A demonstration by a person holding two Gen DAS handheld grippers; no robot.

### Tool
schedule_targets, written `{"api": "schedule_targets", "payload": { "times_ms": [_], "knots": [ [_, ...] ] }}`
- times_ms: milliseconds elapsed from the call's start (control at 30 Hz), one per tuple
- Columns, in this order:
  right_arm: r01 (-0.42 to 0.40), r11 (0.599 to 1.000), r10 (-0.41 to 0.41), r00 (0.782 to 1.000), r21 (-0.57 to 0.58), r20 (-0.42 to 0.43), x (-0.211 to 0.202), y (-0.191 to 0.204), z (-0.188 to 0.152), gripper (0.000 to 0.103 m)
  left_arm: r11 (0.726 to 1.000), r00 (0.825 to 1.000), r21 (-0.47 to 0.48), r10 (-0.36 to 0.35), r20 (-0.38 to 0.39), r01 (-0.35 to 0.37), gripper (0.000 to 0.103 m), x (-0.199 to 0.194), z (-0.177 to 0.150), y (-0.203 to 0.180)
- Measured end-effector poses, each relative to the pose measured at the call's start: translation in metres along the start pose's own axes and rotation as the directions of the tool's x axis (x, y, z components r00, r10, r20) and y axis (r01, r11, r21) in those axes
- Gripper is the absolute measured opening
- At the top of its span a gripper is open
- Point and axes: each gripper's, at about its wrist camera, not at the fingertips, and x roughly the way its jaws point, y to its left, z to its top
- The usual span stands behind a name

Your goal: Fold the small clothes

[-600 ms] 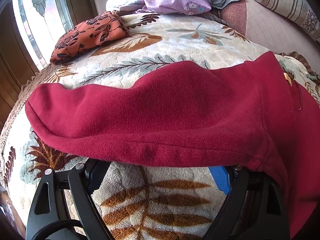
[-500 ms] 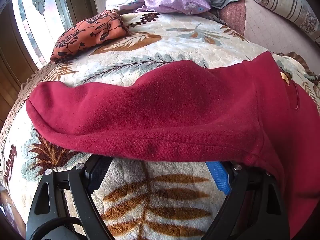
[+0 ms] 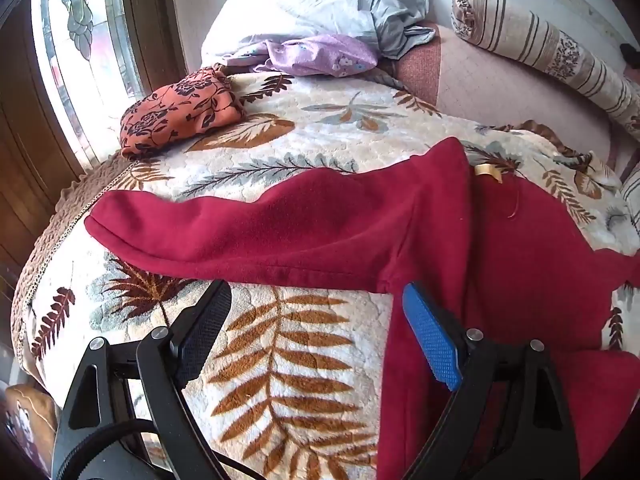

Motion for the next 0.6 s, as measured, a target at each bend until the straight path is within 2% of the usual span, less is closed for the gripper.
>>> {"api": "schedule_targets", "payload": {
  "times_ms": [133, 267, 400, 600],
  "knots": [
    [-0.049, 0.998, 0.048, 0.999, -0.027, -0.012, 0.006, 0.039, 0.003, 0.103, 1.0, 1.0, 0.028, -0.006, 0.015, 0.005, 0.088, -0.014, -0.006, -0.012],
    [-0.038, 0.998, 0.038, 0.999, -0.059, -0.009, 0.018, 0.07, 0.005, 0.103, 0.999, 1.0, 0.043, -0.023, 0.013, 0.022, 0.088, -0.022, -0.009, -0.023],
    [-0.013, 0.995, 0.012, 1.0, -0.101, -0.011, 0.03, 0.087, 0.003, 0.103, 0.998, 0.999, 0.052, -0.03, 0.011, 0.03, 0.088, -0.023, -0.01, -0.032],
    [0.007, 0.994, -0.009, 1.0, -0.106, -0.021, 0.045, 0.102, 0.005, 0.103, 0.997, 0.999, 0.066, -0.036, 0.005, 0.035, 0.088, -0.019, -0.013, -0.041]
  ]
}}
